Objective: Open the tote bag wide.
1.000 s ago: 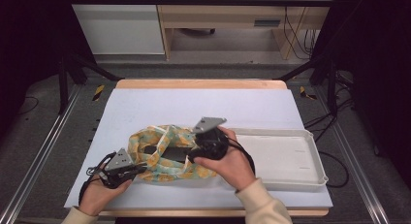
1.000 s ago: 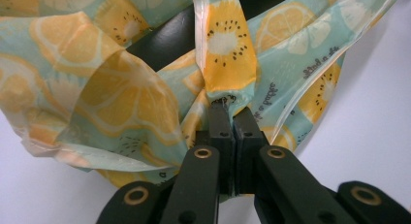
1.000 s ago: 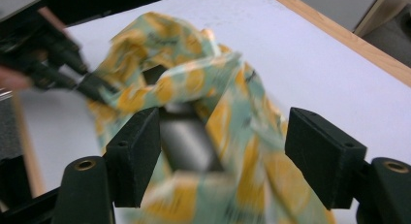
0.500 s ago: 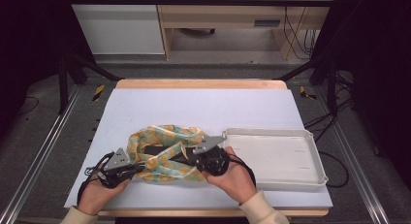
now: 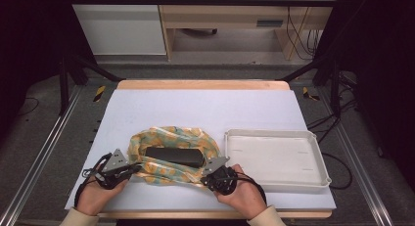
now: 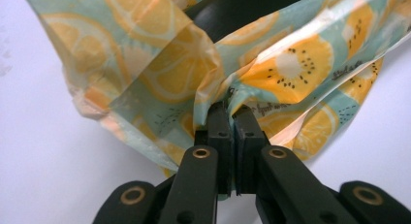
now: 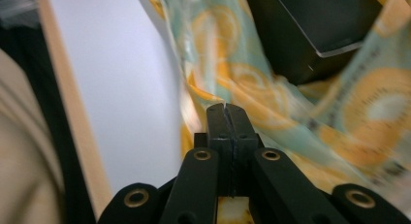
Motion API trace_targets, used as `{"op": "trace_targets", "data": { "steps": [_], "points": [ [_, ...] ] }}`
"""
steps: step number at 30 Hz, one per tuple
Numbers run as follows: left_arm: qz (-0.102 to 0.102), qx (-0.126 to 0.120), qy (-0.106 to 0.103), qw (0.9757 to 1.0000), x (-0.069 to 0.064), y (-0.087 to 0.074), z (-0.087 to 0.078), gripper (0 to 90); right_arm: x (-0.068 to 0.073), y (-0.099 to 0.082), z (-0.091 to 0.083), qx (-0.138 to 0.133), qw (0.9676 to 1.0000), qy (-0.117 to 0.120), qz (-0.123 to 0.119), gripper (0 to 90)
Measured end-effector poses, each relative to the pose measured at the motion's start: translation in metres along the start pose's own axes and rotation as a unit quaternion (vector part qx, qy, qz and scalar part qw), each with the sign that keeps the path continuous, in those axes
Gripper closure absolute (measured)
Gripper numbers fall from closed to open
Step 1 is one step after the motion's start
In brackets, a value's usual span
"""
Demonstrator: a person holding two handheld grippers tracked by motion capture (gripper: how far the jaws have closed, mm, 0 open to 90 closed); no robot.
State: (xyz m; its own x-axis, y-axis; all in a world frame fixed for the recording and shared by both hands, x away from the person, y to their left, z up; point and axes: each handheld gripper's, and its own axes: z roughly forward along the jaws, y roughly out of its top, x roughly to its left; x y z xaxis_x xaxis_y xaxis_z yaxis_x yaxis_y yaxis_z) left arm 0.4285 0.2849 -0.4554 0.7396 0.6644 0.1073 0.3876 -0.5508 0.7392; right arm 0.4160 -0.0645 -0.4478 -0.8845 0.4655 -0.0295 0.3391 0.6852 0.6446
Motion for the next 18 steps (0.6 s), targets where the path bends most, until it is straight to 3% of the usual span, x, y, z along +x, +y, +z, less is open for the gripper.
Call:
{"op": "trace_targets", "data": {
  "steps": [7,13,18],
  "points": [
    [0.005,0.013,-0.003,0.9999,-0.002,0.000,-0.001,88.5,-0.002,-0.006,0.004,0.015,0.9995,-0.026,-0.003,90.0],
    [0.000,0.030,-0.007,0.9995,-0.004,-0.006,-0.005,88.4,0.005,-0.007,0.007,0.016,0.9996,-0.020,-0.008,90.0],
    [-0.004,0.028,-0.011,0.9995,-0.006,-0.008,-0.008,88.3,0.007,-0.009,0.011,0.018,0.9995,-0.022,-0.010,90.0]
  ]
}}
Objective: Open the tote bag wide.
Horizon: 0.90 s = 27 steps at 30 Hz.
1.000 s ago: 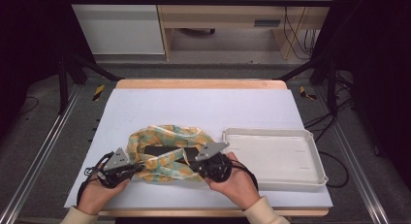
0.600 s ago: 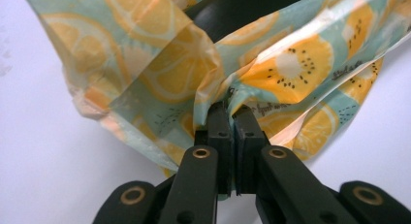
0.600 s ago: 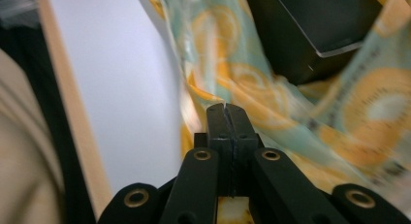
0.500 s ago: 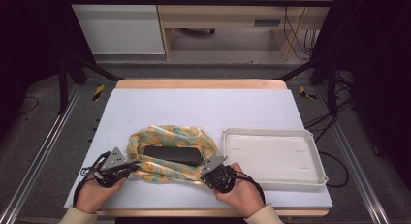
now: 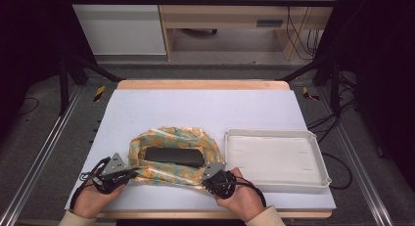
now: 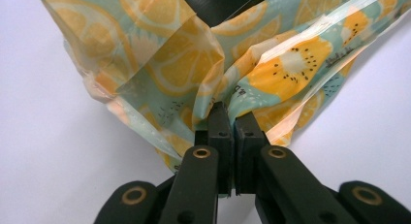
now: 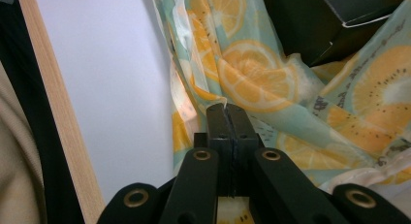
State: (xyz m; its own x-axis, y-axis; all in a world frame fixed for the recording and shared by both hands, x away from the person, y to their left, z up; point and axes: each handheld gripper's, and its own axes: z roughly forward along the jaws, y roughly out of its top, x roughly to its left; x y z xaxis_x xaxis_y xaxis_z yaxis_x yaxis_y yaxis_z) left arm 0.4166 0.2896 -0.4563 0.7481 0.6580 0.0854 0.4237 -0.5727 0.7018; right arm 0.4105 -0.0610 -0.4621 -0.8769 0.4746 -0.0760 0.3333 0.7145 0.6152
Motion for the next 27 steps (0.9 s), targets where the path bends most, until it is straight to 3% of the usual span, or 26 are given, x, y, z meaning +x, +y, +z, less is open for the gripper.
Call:
{"op": "trace_targets", "data": {
  "steps": [6,10,16,19,22,25,27],
  "points": [
    [0.003,0.008,-0.003,1.0000,-0.002,-0.006,-0.003,88.4,0.001,-0.001,0.002,0.002,1.0000,0.006,-0.002,90.0],
    [0.007,0.013,0.001,0.9999,-0.004,-0.009,-0.005,88.4,0.000,0.000,-0.004,-0.017,0.9998,0.005,0.001,80.6],
    [0.007,0.017,-0.001,0.9998,-0.004,-0.012,-0.005,87.5,-0.004,0.002,-0.017,-0.051,0.9985,0.000,0.019,52.5],
    [0.006,0.013,0.001,0.9999,-0.004,-0.013,-0.006,86.1,-0.005,0.003,-0.022,-0.058,0.9981,-0.001,0.022,45.0],
    [0.001,0.002,0.007,1.0000,-0.004,-0.014,-0.008,79.4,-0.006,0.004,-0.030,-0.071,0.9972,-0.003,0.022,37.6],
    [-0.004,-0.014,0.014,0.9998,-0.005,-0.015,-0.012,66.4,-0.006,0.005,-0.040,-0.088,0.9957,-0.012,0.027,29.3],
    [-0.008,-0.024,0.022,0.9994,-0.007,-0.015,-0.015,62.2,-0.007,0.006,-0.041,-0.090,0.9956,-0.012,0.026,28.8]
  ]
}}
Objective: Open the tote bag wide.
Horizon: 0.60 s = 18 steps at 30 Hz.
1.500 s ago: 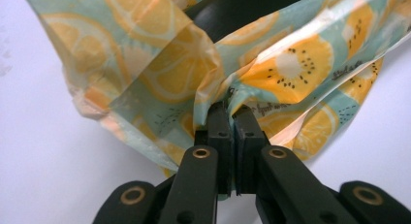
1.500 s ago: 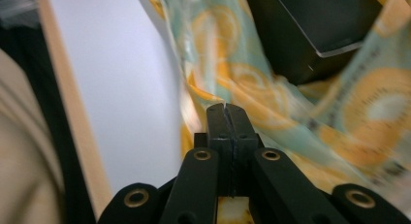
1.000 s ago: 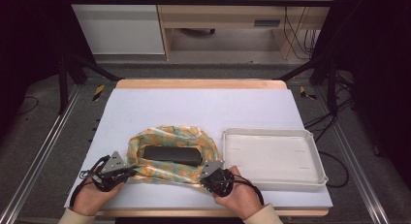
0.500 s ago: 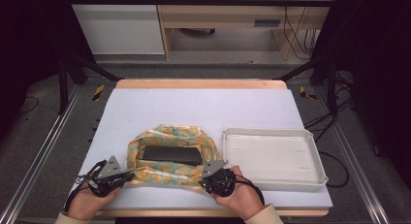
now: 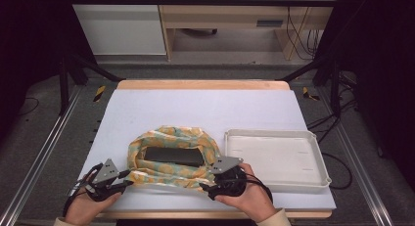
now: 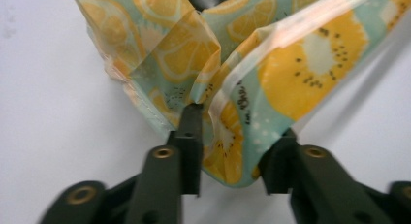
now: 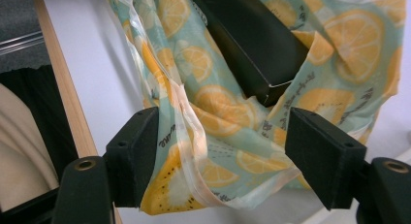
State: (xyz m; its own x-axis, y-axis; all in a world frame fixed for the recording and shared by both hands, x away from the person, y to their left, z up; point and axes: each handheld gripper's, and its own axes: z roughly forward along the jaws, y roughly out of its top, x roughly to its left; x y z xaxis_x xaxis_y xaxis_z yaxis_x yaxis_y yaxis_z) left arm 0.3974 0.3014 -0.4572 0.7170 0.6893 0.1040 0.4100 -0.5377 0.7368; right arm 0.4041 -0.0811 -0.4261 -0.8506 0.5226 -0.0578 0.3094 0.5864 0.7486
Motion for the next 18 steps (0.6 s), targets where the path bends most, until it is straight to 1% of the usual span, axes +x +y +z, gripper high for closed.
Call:
{"op": "trace_targets", "data": {
  "steps": [1,2,6,8,13,14,15,17,18],
  "points": [
    [-0.005,-0.005,0.001,1.0000,-0.001,0.000,-0.001,55.9,0.000,0.001,-0.001,-0.002,1.0000,-0.002,-0.002,27.8],
    [-0.009,-0.010,0.000,0.9999,-0.001,0.000,-0.002,51.5,0.000,0.001,-0.001,-0.003,1.0000,-0.002,-0.002,26.9],
    [-0.021,-0.029,0.001,0.9994,-0.001,-0.003,-0.009,44.1,0.002,0.002,-0.004,-0.004,1.0000,0.001,-0.006,25.0],
    [-0.028,-0.042,-0.003,0.9987,-0.001,-0.004,-0.014,40.7,0.002,0.002,-0.005,-0.003,1.0000,0.001,-0.004,24.3],
    [-0.028,-0.064,-0.018,0.9974,-0.004,-0.002,-0.018,32.0,-0.002,0.001,-0.004,-0.010,0.9999,-0.008,0.004,23.0],
    [-0.029,-0.071,-0.022,0.9968,-0.004,-0.001,-0.020,31.0,-0.002,0.001,-0.003,-0.010,0.9999,-0.009,0.009,23.1],
    [-0.029,-0.075,-0.025,0.9965,-0.005,-0.001,-0.020,28.1,-0.003,0.002,-0.003,-0.012,0.9998,-0.012,0.011,23.1],
    [-0.026,-0.081,-0.029,0.9959,-0.005,0.000,-0.022,25.4,-0.005,0.002,-0.001,-0.013,0.9996,-0.016,0.019,23.1],
    [-0.025,-0.081,-0.030,0.9959,-0.005,0.000,-0.022,21.8,-0.007,0.002,0.000,-0.014,0.9994,-0.021,0.025,23.0]
  ]
}}
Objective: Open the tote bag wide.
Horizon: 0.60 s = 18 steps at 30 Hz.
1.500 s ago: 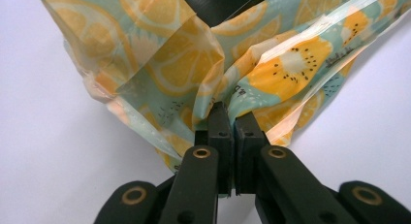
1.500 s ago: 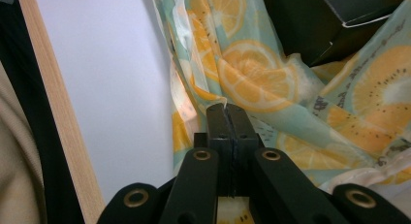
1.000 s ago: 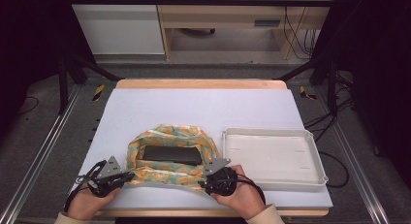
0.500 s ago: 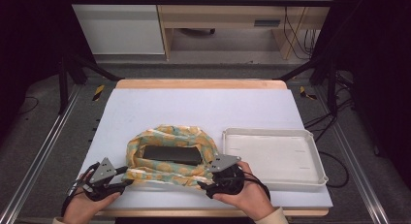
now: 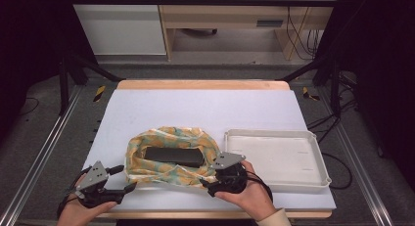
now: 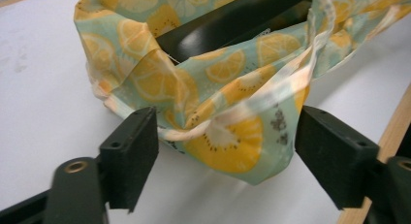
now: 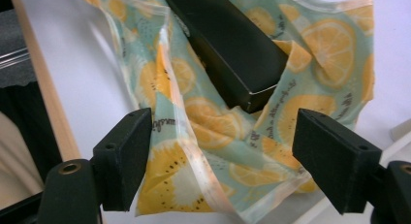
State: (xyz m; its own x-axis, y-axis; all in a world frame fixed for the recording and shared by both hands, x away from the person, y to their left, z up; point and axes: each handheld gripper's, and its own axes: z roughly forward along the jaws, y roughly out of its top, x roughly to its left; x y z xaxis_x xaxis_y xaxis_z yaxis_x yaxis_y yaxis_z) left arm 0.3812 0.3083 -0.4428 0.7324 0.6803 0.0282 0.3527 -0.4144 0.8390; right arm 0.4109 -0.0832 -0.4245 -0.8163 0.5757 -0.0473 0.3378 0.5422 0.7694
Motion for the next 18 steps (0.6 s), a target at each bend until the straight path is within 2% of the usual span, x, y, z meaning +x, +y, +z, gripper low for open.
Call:
{"op": "trace_targets", "data": {
  "steps": [5,11,15,18],
  "points": [
    [-0.005,-0.002,-0.008,1.0000,0.000,0.001,-0.002,17.1,-0.007,-0.002,0.004,0.004,0.9997,-0.013,0.018,23.2],
    [-0.027,-0.037,-0.004,0.9989,0.003,0.011,-0.013,16.2,-0.005,-0.004,0.001,0.011,0.9997,-0.009,0.022,20.8],
    [-0.025,-0.046,0.004,0.9986,0.005,0.021,-0.018,16.3,-0.001,-0.002,-0.002,0.010,0.9998,-0.007,0.015,17.1],
    [-0.019,-0.041,0.009,0.9989,0.009,0.032,-0.018,16.5,0.001,0.000,-0.005,0.005,0.9999,-0.002,0.014,14.7]
  ]
}}
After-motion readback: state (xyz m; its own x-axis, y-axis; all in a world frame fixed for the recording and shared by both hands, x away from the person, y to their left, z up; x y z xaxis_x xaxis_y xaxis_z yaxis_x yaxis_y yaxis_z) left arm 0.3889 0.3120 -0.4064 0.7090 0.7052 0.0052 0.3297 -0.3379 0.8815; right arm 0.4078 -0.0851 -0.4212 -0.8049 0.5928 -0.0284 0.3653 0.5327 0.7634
